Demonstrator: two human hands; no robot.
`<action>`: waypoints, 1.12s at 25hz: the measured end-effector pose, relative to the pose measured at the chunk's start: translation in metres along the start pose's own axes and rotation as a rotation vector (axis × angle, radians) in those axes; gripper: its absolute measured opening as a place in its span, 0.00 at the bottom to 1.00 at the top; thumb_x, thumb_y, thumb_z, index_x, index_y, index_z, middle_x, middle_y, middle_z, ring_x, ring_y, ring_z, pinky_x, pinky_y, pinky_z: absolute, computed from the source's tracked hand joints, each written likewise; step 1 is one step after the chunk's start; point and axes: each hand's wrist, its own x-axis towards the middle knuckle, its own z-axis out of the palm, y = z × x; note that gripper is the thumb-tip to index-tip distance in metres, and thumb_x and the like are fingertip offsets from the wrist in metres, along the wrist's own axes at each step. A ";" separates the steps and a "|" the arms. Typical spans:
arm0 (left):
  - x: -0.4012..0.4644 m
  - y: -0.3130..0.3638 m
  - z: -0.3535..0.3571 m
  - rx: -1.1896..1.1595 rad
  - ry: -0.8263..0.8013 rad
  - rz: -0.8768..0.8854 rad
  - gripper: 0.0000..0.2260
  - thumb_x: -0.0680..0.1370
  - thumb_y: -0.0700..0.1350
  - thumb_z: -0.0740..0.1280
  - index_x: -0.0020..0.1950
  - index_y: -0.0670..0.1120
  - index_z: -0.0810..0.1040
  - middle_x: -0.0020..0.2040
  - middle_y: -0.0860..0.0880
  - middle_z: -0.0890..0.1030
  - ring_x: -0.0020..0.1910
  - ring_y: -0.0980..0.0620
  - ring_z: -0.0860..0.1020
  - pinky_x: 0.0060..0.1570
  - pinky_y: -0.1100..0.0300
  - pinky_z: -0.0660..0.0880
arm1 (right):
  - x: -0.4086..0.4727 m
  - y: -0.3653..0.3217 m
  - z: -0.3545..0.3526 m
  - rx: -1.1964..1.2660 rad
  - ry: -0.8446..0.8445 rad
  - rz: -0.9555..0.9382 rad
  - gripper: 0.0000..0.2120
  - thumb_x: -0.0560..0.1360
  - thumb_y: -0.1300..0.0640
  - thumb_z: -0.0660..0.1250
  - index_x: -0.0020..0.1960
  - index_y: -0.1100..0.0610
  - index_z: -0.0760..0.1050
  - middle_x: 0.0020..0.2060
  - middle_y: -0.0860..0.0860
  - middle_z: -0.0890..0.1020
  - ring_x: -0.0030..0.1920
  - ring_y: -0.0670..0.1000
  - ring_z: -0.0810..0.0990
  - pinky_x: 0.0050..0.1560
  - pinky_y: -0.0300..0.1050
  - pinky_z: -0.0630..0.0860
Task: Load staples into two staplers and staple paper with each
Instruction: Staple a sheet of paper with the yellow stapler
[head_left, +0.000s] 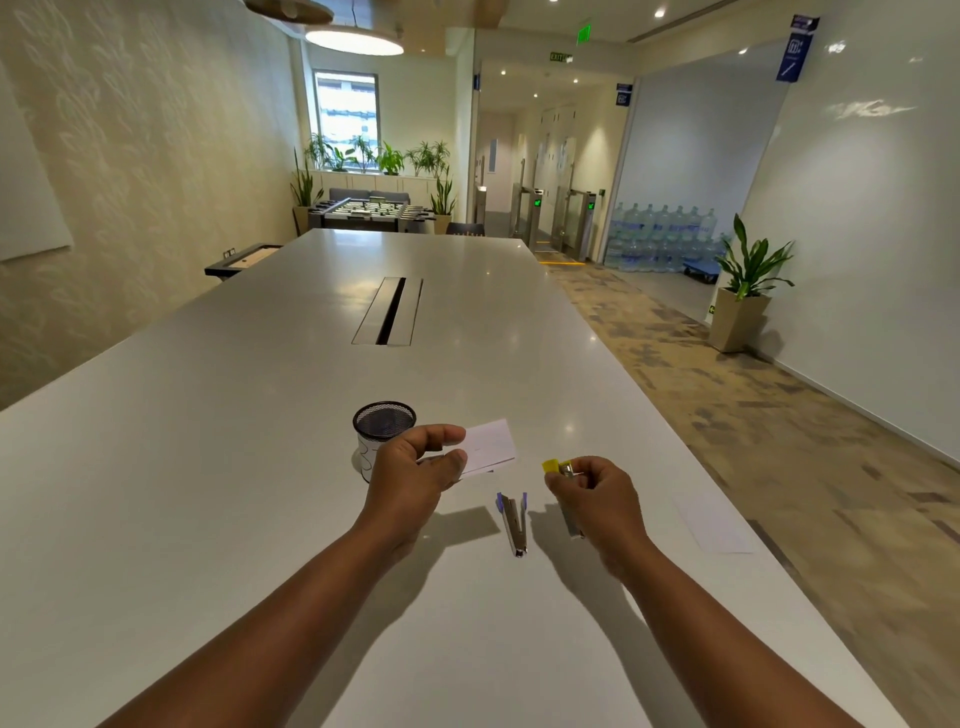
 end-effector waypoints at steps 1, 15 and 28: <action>0.001 -0.003 0.001 0.004 -0.004 -0.007 0.10 0.75 0.36 0.73 0.50 0.51 0.85 0.52 0.48 0.81 0.46 0.49 0.80 0.57 0.47 0.80 | 0.007 0.008 -0.003 -0.160 0.064 -0.050 0.10 0.71 0.51 0.77 0.41 0.56 0.80 0.30 0.49 0.79 0.32 0.51 0.75 0.35 0.47 0.73; 0.015 -0.031 0.003 0.077 -0.030 -0.097 0.11 0.76 0.37 0.73 0.52 0.51 0.85 0.52 0.47 0.83 0.42 0.50 0.81 0.59 0.44 0.79 | 0.036 0.047 0.014 -0.790 0.020 -0.134 0.21 0.76 0.44 0.67 0.32 0.56 0.64 0.27 0.50 0.71 0.30 0.54 0.71 0.30 0.45 0.62; 0.016 -0.018 0.004 -0.150 -0.203 -0.197 0.18 0.77 0.24 0.61 0.54 0.42 0.83 0.52 0.44 0.86 0.49 0.47 0.84 0.50 0.59 0.82 | 0.008 0.005 0.029 -0.287 -0.093 -0.626 0.19 0.74 0.58 0.75 0.63 0.47 0.79 0.65 0.42 0.76 0.62 0.47 0.77 0.53 0.41 0.76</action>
